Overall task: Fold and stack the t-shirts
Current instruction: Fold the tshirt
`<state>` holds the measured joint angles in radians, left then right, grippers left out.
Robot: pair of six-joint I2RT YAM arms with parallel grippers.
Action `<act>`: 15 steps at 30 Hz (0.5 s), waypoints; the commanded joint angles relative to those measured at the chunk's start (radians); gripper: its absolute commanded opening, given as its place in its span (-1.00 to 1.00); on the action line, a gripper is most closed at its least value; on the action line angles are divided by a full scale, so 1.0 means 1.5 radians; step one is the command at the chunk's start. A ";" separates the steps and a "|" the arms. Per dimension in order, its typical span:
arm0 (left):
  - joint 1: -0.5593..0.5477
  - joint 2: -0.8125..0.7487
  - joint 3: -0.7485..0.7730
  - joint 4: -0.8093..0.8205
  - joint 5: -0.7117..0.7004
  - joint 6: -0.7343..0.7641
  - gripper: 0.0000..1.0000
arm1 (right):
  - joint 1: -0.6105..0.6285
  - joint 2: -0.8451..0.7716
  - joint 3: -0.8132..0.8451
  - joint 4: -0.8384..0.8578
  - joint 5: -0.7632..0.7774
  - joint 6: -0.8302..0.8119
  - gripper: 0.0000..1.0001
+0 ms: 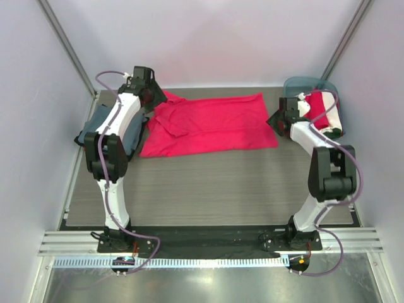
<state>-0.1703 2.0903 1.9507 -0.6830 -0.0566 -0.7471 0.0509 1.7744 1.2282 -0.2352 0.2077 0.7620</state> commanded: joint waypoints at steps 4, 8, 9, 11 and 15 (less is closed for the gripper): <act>-0.023 -0.195 -0.193 0.058 0.026 -0.014 0.24 | 0.004 -0.207 -0.220 0.124 0.051 0.053 -0.07; -0.028 -0.330 -0.339 0.140 0.036 -0.044 0.24 | 0.004 -0.242 -0.349 0.221 0.061 0.077 0.03; -0.028 -0.346 -0.361 0.146 0.036 -0.043 0.24 | 0.003 -0.240 -0.357 0.226 0.062 0.081 0.04; -0.028 -0.394 -0.410 0.156 0.036 -0.045 0.25 | 0.005 -0.217 -0.366 0.243 0.060 0.086 0.06; -0.028 -0.448 -0.488 0.175 0.020 -0.044 0.27 | 0.005 -0.174 -0.364 0.281 0.050 0.099 0.05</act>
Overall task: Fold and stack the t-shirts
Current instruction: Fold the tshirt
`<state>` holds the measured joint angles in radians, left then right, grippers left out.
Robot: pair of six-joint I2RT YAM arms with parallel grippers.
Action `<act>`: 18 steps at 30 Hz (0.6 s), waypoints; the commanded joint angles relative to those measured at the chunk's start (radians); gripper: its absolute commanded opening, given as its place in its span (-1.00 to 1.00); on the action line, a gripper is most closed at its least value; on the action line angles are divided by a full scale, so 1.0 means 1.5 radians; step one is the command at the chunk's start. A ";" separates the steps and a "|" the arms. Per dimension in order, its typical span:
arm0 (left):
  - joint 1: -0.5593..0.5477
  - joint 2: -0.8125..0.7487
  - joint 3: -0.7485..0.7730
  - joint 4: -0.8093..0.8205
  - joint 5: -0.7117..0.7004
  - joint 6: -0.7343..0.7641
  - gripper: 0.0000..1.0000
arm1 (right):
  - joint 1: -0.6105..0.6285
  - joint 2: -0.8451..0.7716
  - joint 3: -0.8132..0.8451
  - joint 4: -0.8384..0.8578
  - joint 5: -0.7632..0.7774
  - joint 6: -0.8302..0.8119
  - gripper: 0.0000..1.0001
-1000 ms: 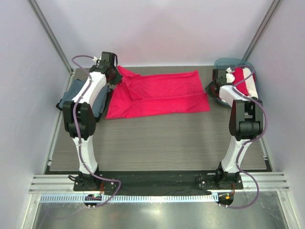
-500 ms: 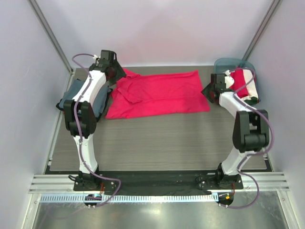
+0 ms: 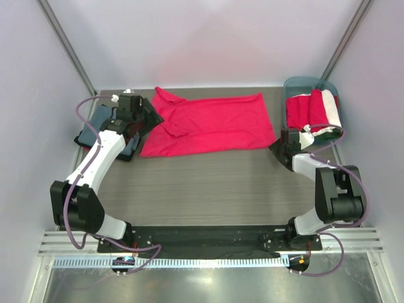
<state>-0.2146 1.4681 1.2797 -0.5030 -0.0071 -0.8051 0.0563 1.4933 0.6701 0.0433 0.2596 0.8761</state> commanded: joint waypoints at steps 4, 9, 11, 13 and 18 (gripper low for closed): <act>0.018 -0.040 -0.064 0.058 -0.024 -0.015 0.27 | 0.000 0.043 0.022 0.115 0.028 0.028 0.05; 0.030 -0.032 -0.079 0.081 -0.020 -0.027 0.26 | 0.000 0.085 0.044 0.126 0.036 0.041 0.04; 0.030 -0.029 -0.079 0.084 -0.017 -0.030 0.25 | 0.000 0.098 0.051 0.135 0.039 0.045 0.03; 0.030 -0.029 -0.082 0.088 -0.016 -0.031 0.25 | 0.000 0.114 0.065 0.134 0.046 0.050 0.01; 0.029 -0.036 -0.099 0.091 -0.023 -0.031 0.24 | 0.000 0.135 0.079 0.109 0.065 0.065 -0.49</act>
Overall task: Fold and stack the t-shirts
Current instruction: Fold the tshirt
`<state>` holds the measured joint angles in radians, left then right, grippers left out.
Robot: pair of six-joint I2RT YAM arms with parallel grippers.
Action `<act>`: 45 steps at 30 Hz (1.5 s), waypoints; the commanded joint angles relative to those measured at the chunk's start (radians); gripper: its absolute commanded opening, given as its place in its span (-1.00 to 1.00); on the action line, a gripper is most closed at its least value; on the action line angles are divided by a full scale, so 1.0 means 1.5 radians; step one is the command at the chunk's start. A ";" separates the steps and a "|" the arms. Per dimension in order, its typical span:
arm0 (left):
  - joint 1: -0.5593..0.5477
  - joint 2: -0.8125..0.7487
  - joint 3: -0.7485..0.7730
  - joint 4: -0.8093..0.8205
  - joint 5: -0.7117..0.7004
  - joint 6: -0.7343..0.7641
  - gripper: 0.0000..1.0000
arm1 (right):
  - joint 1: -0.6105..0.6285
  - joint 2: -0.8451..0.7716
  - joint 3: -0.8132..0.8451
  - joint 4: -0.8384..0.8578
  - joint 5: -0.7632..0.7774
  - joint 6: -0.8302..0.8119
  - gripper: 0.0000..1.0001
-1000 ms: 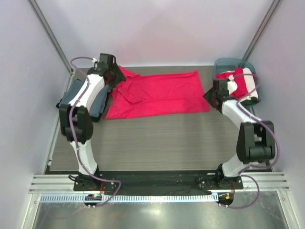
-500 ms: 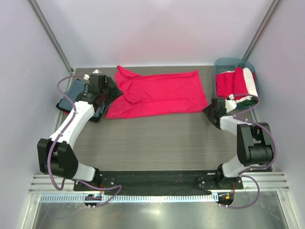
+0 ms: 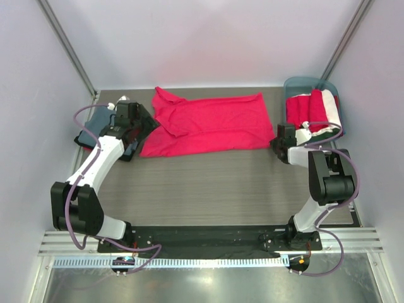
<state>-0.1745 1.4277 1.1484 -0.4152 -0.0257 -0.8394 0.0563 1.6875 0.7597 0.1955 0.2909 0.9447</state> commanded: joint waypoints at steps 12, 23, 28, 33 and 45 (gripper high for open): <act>0.003 0.018 -0.031 0.047 -0.026 0.003 0.22 | -0.010 -0.196 -0.141 -0.027 0.058 -0.016 -0.98; 0.000 -0.014 -0.139 0.060 -0.005 0.021 0.15 | -0.108 -0.329 -0.206 -0.149 -0.017 -0.094 -0.98; -0.019 -0.084 -0.239 0.100 -0.010 -0.001 0.15 | -0.140 -0.352 -0.231 -0.157 -0.039 -0.112 -0.98; -0.020 -0.119 -0.324 0.161 -0.021 -0.022 0.20 | -0.142 -0.354 -0.240 -0.146 -0.045 -0.110 -0.98; -0.022 -0.060 -0.346 0.313 -0.004 -0.072 0.17 | -0.142 -0.343 -0.249 -0.133 -0.053 -0.108 -0.98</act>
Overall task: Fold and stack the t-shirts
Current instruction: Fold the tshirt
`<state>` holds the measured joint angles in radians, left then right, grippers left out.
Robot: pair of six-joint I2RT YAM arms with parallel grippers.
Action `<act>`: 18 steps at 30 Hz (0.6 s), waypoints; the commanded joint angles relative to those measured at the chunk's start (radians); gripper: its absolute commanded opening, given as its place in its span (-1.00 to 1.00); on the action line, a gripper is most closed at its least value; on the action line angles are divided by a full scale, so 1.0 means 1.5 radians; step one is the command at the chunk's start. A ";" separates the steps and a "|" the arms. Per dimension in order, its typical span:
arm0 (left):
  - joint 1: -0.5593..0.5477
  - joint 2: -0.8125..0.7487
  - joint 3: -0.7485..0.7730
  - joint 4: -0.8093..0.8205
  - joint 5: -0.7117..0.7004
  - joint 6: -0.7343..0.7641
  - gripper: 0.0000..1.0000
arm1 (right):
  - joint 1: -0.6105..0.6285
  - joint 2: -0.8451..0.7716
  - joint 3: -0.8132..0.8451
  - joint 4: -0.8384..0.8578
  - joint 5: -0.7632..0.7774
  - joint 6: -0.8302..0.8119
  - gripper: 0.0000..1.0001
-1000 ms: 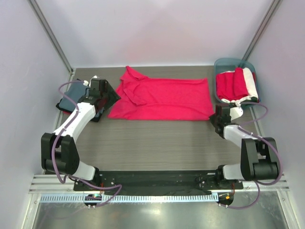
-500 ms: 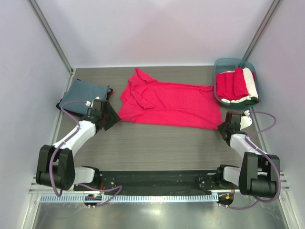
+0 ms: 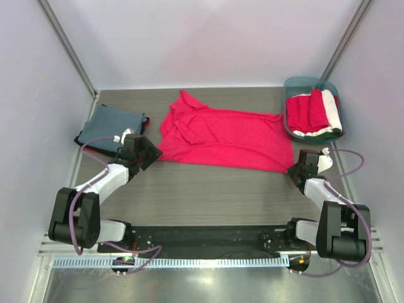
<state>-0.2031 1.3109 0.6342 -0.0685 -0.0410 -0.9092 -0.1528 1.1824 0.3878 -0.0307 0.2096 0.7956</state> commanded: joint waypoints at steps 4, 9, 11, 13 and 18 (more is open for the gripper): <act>-0.016 0.048 0.003 0.090 -0.011 -0.050 0.07 | -0.002 -0.003 -0.001 0.017 0.000 -0.008 -0.98; -0.021 0.083 0.003 0.103 -0.070 -0.070 -0.06 | -0.003 -0.008 -0.003 0.017 0.001 -0.008 -0.98; -0.022 0.094 0.008 0.110 -0.091 -0.071 -0.16 | -0.003 -0.009 -0.004 0.016 0.001 -0.007 -0.98; -0.022 0.116 0.018 0.110 -0.114 -0.066 -0.29 | -0.004 -0.009 -0.005 0.016 0.001 -0.006 -0.98; -0.022 0.139 0.020 0.099 -0.166 -0.051 -0.78 | -0.011 -0.018 -0.008 0.016 -0.003 -0.007 -0.98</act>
<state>-0.2344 1.5124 0.6365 0.0505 -0.1864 -1.0035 -0.1596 1.1824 0.3859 -0.0303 0.2005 0.7956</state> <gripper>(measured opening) 0.161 0.033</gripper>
